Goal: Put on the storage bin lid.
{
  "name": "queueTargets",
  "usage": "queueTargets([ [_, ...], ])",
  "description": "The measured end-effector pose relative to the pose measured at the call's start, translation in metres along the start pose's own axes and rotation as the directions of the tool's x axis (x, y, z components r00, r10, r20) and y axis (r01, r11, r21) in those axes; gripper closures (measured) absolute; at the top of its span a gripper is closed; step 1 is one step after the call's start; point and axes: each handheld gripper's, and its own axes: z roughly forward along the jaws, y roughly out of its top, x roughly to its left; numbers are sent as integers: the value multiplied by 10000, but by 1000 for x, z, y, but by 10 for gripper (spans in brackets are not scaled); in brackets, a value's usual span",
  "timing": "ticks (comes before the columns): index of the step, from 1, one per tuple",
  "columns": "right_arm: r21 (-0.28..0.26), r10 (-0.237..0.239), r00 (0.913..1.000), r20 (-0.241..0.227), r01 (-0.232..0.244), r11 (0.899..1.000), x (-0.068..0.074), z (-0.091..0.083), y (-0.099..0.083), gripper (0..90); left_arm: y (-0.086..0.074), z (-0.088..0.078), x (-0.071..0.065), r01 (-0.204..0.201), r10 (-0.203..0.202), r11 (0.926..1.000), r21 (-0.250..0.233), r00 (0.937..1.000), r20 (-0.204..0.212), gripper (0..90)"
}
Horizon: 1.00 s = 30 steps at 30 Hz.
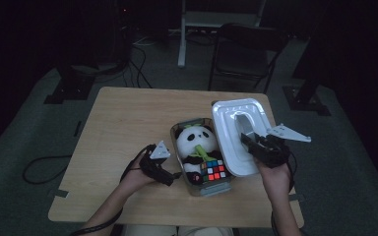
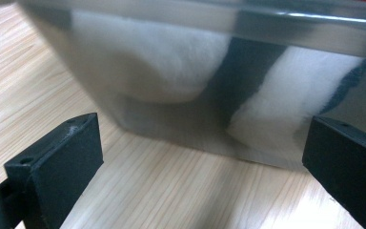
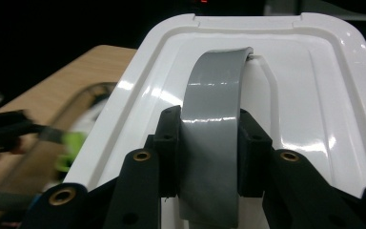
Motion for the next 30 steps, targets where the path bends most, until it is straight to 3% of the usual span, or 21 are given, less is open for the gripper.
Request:
queueTargets([
  [4, 139, -402, 9983, -427, 408, 9991, 15, 5, 4, 678, 8, 11, -7, -29, 30, 10000, -57, 9999, 145, 6],
  [5, 365, -682, 9938, -882, 716, 9968, 26, 12, 5, 678, 10, 12, -8, -61, 62, 10000, -42, 9998, 166, 6],
  [8, 694, -957, 9866, -1323, 1055, 9920, 36, 24, 4, 678, 14, 17, -12, -87, 88, 10000, -49, 9997, 209, 6],
  [11, 1000, -1081, 9786, -1750, 1269, 9869, 42, 36, 0, 678, 14, 18, -14, 20, -20, 10000, -18, 10000, -47, 6],
  [16, 1510, -1043, 9701, -2190, 1393, 9787, 47, 52, -6, 678, 1, 6, -7, 753, -765, 9967, -291, 9962, -425, 6],
  [23, 1739, -909, 9667, -2390, 1347, 9755, 45, 62, -8, 678, -19, -8, 1, 1390, -1410, 9897, -330, 9875, -709, 6],
  [30, 1996, -918, 9648, -2465, 1432, 9694, 50, 71, -10, 676, -28, -11, 2, 1596, -1615, 9867, -293, 9837, -792, 6],
])
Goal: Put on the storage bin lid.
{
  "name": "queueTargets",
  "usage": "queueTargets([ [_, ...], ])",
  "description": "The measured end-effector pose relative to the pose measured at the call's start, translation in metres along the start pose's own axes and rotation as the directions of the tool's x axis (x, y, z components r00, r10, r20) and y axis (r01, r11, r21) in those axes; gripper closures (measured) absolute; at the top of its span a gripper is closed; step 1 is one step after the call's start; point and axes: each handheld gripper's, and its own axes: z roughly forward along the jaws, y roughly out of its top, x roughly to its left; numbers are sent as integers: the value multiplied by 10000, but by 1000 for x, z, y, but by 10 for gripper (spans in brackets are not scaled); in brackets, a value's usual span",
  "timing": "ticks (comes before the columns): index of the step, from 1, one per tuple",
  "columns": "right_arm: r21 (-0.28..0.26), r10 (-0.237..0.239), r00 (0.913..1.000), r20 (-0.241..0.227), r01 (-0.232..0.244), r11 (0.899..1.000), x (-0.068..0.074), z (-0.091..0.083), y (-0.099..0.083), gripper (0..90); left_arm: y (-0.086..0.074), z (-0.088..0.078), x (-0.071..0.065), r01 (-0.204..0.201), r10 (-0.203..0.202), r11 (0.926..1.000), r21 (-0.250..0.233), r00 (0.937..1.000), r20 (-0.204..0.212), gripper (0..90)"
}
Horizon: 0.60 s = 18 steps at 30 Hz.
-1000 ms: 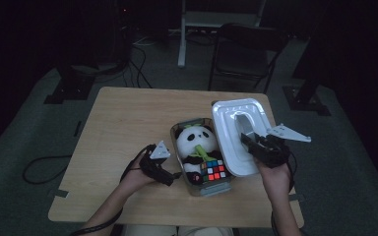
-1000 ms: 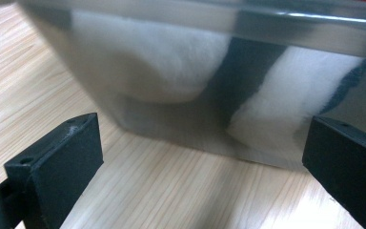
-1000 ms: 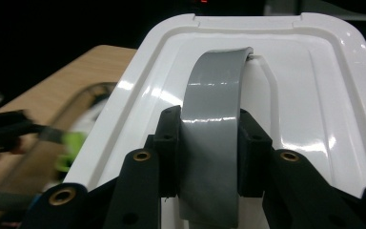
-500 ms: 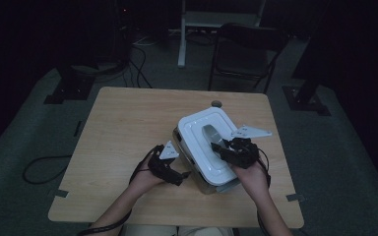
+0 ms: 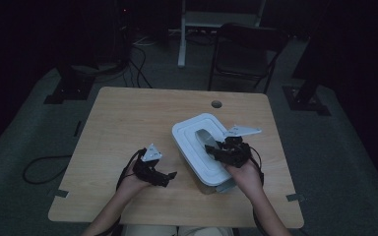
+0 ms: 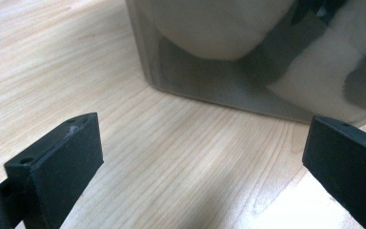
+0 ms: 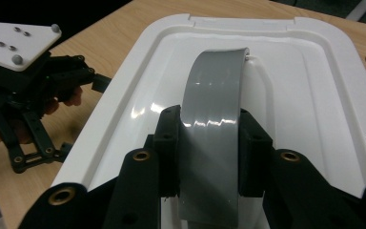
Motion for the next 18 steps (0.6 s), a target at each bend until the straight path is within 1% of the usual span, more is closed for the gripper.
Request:
queueTargets([
  [2, 68, -65, 10000, 42, 65, 10000, 1, 1, 0, 676, 0, 0, -1, -6, 6, 10000, -26, 10000, 28, 6],
  [7, 249, 17, 9999, -114, -14, 9997, 1, 4, -2, 678, -1, 0, -2, -8, 8, 10000, 4, 10000, 46, 6],
  [8, 336, -53, 9998, -199, 60, 9994, 1, 5, -2, 680, -1, 1, -2, 3, -3, 10000, -3, 10000, 51, 6],
  [11, 467, -294, 9995, -78, 297, 9985, 4, 8, -3, 681, -2, 1, -3, 3, -3, 10000, 26, 10000, 44, 6],
  [12, 492, -288, 9996, -77, 292, 9984, 4, 8, -4, 681, -2, 1, -3, 26, -26, 10000, -12, 10000, 34, 6],
  [13, 457, -349, 9994, -2, 349, 9983, 5, 9, -6, 682, -2, 1, -4, 64, -64, 10000, -46, 9999, 82, 6],
  [14, 355, -242, 9996, -146, 247, 9991, 2, 9, -9, 682, -3, 1, -4, 48, -48, 10000, -40, 10000, 70, 6],
  [15, 230, -60, 9998, -192, 65, 9997, -1, 8, -11, 682, -3, 2, -5, 37, -37, 10000, -15, 10000, 29, 6],
  [16, 228, -99, 9998, -193, 104, 9997, -1, 8, -11, 682, -4, 3, -5, 15, -15, 10000, 22, 10000, 52, 6],
  [18, 263, -326, 9994, 64, 325, 9991, 4, 9, -10, 681, -4, 5, -5, 30, -30, 9999, 117, 10000, 9, 6],
])
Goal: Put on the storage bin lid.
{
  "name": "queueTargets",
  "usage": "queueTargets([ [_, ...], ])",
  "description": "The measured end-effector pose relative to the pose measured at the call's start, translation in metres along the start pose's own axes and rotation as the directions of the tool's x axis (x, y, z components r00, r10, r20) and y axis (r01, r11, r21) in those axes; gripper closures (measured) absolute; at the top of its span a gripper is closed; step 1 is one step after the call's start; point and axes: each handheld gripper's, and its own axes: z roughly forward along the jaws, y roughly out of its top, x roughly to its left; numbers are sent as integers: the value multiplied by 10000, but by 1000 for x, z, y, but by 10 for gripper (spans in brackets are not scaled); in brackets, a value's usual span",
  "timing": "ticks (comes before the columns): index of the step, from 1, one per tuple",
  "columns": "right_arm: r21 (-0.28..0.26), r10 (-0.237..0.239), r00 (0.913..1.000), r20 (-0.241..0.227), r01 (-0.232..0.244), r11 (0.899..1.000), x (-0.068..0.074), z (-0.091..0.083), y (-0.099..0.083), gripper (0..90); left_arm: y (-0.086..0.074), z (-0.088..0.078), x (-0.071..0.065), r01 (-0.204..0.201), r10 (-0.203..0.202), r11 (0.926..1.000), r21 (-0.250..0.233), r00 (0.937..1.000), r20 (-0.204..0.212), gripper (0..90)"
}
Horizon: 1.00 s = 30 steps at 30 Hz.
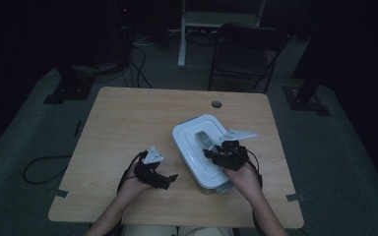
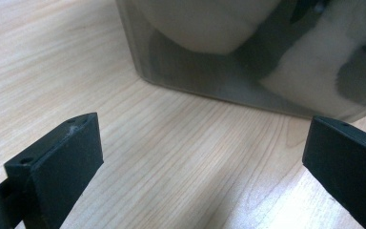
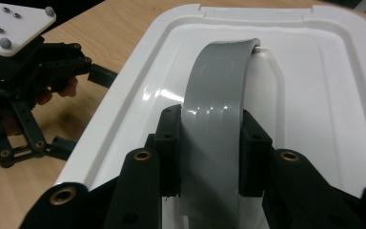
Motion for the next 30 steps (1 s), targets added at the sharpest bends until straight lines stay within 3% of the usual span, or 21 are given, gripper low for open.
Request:
queueTargets([
  [14, 7, 112, 9999, 49, -112, 9999, 0, -2, 3, 657, 12, -5, 2, 116, -118, 9997, -196, 9999, -98, 6],
  [20, 154, 204, 9993, -312, -199, 9997, -4, -5, 7, 560, 14, -5, 3, 166, -168, 9997, -194, 9998, -119, 6],
  [23, 6, 332, 9976, -612, -333, 9994, -7, -10, 8, 513, 15, -4, 3, 170, -171, 9997, -156, 9998, -98, 6],
  [30, -379, 430, 9960, -788, -461, 9982, -9, -23, 8, 404, 17, -2, 3, 161, -163, 9998, -155, 9998, -152, 6],
])
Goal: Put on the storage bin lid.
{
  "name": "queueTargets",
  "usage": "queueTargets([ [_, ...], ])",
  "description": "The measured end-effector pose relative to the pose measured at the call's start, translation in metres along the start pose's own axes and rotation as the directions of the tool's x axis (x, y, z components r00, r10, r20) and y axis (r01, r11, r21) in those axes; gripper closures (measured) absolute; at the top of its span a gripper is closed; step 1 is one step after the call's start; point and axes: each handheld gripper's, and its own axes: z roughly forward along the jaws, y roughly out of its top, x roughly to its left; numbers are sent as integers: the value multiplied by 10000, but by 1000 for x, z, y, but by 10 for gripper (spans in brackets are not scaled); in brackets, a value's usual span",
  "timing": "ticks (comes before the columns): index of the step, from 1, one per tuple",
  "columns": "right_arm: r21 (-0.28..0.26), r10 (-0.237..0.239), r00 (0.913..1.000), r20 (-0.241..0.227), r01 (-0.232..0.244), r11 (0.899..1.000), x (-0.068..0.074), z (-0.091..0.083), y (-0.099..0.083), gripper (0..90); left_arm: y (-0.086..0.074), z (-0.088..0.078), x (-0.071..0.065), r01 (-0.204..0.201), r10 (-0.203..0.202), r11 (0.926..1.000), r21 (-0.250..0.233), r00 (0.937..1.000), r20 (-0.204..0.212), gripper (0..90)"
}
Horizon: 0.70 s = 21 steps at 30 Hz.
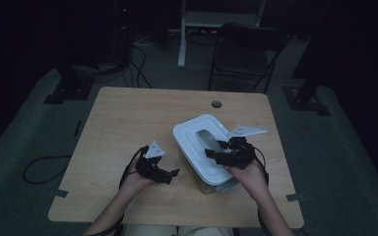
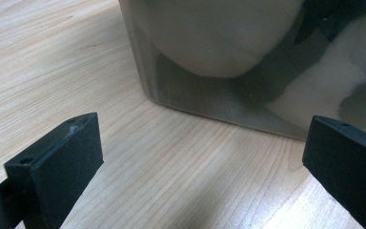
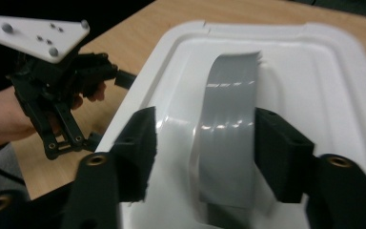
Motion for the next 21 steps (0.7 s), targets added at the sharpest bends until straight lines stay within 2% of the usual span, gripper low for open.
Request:
queueTargets([
  [7, -921, 296, 9981, 532, -246, 9954, -13, -21, 6, 301, 3, 1, 1, 51, -51, 9999, -101, 10000, -34, 6],
  [12, -1574, 676, 9913, 1133, -493, 9863, -33, -35, 6, 115, 5, 2, 1, 127, -128, 9998, -173, 9999, -50, 6],
  [14, -1917, 935, 9759, 1970, -552, 9799, -44, -36, 4, 115, 5, 2, 2, 153, -155, 9997, -204, 9999, -74, 6],
  [15, -1958, 1029, 9703, 2190, -596, 9788, -51, -36, 3, 115, 5, 3, 2, 184, -185, 9996, -217, 9998, -69, 6],
  [16, -1964, 1061, 9683, 2263, -613, 9786, -59, -35, 2, 115, 5, 3, 2, 193, -195, 9996, -222, 9998, -83, 6],
  [18, -2079, 1191, 9549, 2719, -626, 9761, -74, -33, -2, 115, 4, 4, 3, 273, -276, 9993, -238, 9995, -120, 6],
  [20, -2330, 1074, 9440, 3118, -336, 9719, -87, -29, -7, 115, 4, 5, 3, 284, -288, 9992, -264, 9995, -149, 6],
  [21, -2330, 1074, 9440, 3118, -336, 9719, -87, -29, -7, 115, 4, 5, 3, 284, -288, 9992, -264, 9995, -149, 6],
])
